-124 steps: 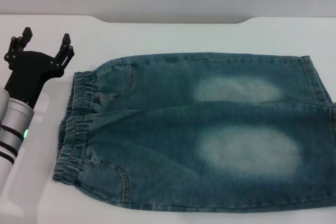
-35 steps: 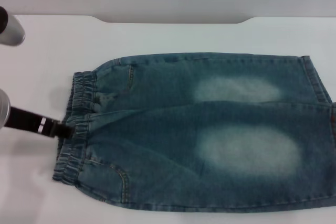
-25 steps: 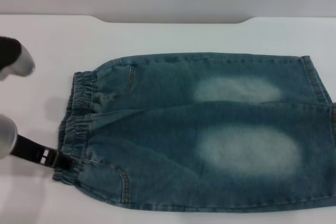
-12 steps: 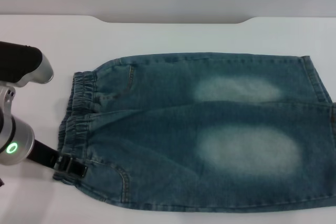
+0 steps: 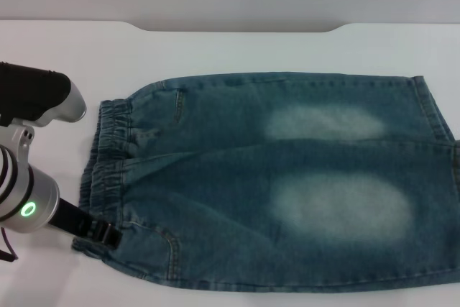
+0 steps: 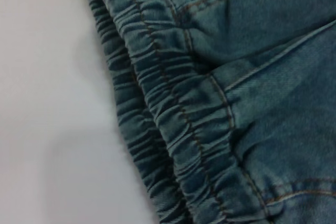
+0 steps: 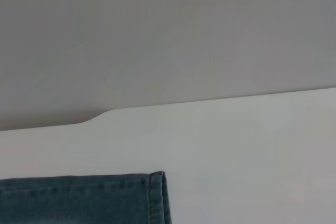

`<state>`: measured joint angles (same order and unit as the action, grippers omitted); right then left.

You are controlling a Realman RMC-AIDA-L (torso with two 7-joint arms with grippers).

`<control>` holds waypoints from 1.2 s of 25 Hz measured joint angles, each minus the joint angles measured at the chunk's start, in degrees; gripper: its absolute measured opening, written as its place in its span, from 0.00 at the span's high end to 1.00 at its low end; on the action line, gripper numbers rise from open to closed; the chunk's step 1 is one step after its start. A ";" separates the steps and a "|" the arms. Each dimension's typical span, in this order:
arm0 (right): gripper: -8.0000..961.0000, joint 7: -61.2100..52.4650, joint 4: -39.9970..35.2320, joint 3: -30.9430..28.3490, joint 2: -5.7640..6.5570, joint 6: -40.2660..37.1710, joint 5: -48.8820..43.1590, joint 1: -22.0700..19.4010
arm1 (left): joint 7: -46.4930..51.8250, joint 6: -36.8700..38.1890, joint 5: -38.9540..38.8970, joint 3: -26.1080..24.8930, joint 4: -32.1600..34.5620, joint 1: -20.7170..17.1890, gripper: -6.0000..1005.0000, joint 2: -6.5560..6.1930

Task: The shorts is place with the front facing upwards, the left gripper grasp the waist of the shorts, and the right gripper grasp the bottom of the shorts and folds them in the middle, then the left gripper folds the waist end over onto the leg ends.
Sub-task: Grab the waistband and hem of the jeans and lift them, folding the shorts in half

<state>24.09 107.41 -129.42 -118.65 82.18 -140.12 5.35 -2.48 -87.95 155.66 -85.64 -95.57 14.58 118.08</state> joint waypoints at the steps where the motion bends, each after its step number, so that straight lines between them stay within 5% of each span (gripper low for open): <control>1: 0.20 0.00 0.05 -0.01 0.00 0.06 0.00 -0.01 | -0.06 -0.02 0.09 0.44 2.34 0.61 0.34 -0.05; 6: 0.20 0.00 0.21 0.23 0.00 0.16 0.00 0.00 | -0.16 -0.80 0.69 1.24 2.59 0.75 0.53 -0.12; 30: 0.20 -0.01 0.20 0.86 -0.16 0.27 0.92 0.06 | -0.42 -1.48 1.58 2.50 -4.79 1.04 0.81 -0.06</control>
<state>24.08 107.61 -128.56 -118.81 82.45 -139.19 5.41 -2.91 -89.43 157.24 -83.14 -100.36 15.62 118.03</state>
